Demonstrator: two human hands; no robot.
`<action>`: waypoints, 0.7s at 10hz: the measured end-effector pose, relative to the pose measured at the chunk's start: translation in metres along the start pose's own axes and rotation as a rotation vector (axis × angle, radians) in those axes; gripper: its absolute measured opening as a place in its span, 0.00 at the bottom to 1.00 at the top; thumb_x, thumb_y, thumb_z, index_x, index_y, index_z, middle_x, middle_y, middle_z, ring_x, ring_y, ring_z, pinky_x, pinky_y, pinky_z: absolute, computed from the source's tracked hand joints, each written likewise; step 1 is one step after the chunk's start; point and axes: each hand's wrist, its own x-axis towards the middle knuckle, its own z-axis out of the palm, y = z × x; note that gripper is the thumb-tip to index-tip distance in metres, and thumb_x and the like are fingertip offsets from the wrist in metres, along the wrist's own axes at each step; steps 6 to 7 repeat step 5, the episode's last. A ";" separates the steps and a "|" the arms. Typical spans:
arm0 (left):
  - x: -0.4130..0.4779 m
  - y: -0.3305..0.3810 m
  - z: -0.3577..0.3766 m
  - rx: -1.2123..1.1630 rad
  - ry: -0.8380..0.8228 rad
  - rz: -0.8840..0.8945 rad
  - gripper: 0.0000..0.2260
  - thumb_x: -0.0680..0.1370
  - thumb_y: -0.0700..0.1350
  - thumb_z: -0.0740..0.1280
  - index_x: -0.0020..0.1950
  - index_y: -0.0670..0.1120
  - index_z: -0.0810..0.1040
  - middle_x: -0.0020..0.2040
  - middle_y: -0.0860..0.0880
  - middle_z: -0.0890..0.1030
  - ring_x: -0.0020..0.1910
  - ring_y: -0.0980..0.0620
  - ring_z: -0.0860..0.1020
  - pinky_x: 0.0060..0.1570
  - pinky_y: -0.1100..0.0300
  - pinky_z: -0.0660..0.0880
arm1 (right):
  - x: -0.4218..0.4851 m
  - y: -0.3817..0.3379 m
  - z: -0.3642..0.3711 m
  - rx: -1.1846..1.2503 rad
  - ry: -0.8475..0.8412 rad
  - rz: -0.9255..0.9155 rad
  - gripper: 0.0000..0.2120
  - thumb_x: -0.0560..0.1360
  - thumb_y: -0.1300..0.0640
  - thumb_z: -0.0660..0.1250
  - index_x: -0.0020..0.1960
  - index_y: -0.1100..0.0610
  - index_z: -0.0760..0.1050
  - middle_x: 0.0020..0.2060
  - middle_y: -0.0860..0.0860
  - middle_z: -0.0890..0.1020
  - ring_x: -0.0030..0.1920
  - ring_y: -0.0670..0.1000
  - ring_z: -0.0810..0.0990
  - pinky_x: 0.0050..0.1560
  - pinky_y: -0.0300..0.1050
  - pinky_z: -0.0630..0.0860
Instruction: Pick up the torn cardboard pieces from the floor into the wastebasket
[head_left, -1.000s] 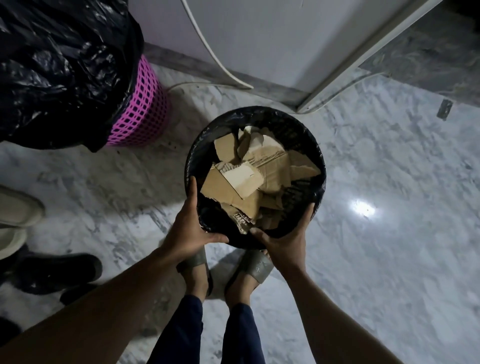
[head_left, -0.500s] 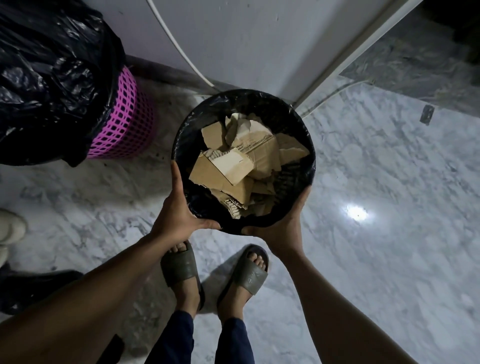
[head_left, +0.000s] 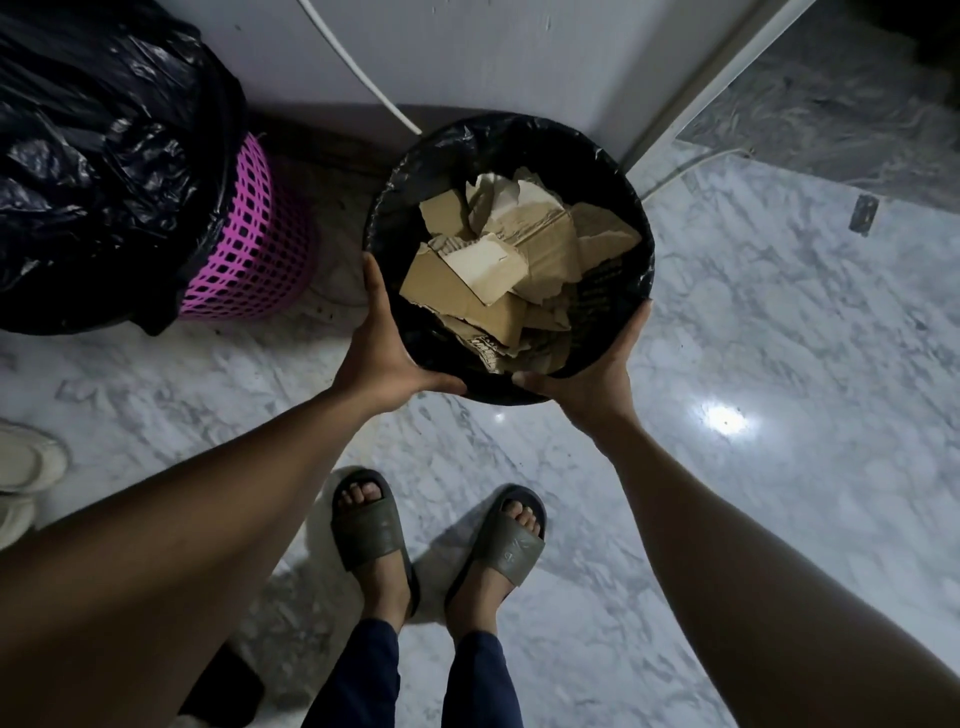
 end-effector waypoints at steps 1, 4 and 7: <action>-0.003 0.002 0.001 0.000 0.003 -0.011 0.73 0.56 0.52 0.85 0.75 0.59 0.26 0.79 0.44 0.59 0.76 0.45 0.62 0.67 0.56 0.66 | -0.001 -0.005 -0.001 0.011 0.001 0.032 0.71 0.58 0.43 0.85 0.78 0.42 0.32 0.73 0.44 0.68 0.72 0.45 0.70 0.66 0.51 0.77; -0.012 0.008 0.005 0.109 0.006 -0.009 0.74 0.54 0.65 0.80 0.75 0.48 0.24 0.64 0.37 0.77 0.58 0.39 0.78 0.45 0.55 0.74 | 0.008 -0.022 -0.019 0.011 -0.033 0.073 0.61 0.60 0.44 0.85 0.76 0.43 0.45 0.69 0.50 0.73 0.68 0.53 0.75 0.58 0.60 0.81; -0.014 0.019 -0.001 0.209 0.008 -0.079 0.69 0.59 0.67 0.78 0.77 0.50 0.27 0.67 0.37 0.75 0.58 0.38 0.78 0.44 0.53 0.77 | -0.006 -0.032 -0.020 -0.055 0.033 0.125 0.60 0.62 0.41 0.82 0.78 0.40 0.42 0.69 0.50 0.74 0.67 0.57 0.75 0.58 0.60 0.81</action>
